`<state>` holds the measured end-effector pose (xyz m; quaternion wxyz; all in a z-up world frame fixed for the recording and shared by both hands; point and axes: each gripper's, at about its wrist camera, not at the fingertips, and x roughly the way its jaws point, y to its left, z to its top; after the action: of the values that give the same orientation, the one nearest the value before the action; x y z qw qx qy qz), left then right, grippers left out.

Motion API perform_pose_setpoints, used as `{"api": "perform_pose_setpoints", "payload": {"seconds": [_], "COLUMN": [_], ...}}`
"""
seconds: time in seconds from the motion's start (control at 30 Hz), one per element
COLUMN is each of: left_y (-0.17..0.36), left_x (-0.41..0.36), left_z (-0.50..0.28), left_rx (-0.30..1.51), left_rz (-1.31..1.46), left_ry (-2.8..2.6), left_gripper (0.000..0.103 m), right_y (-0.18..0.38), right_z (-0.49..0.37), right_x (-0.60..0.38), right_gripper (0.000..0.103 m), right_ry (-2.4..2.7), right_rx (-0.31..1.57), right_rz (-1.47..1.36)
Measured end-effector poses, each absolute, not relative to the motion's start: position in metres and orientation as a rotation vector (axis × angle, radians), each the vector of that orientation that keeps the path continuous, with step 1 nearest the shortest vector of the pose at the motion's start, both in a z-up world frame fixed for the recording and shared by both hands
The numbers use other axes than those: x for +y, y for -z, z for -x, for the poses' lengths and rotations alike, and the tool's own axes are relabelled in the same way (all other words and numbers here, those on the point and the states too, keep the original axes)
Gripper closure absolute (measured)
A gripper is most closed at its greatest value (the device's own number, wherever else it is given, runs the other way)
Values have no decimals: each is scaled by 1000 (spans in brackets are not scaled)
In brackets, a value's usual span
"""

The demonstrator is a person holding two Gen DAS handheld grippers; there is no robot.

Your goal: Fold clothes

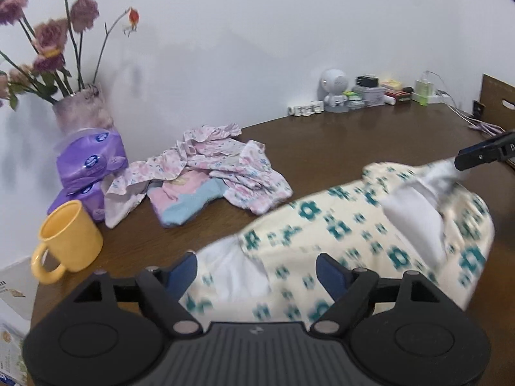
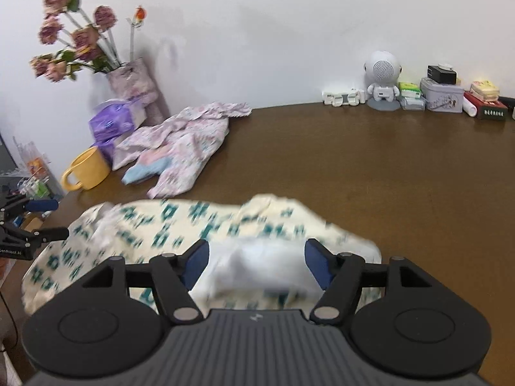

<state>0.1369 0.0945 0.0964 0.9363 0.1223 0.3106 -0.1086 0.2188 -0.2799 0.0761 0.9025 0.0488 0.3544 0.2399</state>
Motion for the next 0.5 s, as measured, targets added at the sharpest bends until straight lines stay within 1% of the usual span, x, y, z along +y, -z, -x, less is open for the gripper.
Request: {"api": "perform_pose_setpoints", "payload": {"seconds": [0.2, 0.5], "left_y": [-78, -54], "left_x": [90, 100], "left_z": [-72, -18], "left_rx": [674, 725], "left_rz": [-186, -112], "left_ry": [263, 202], "left_gripper": [22, 22], "right_y": [-66, -53], "right_z": [-185, -180], "right_x": [-278, -262], "right_gripper": [36, 37], "right_ry": [-520, -504], "right_rx": [741, 772], "right_rz": [-124, -116]}}
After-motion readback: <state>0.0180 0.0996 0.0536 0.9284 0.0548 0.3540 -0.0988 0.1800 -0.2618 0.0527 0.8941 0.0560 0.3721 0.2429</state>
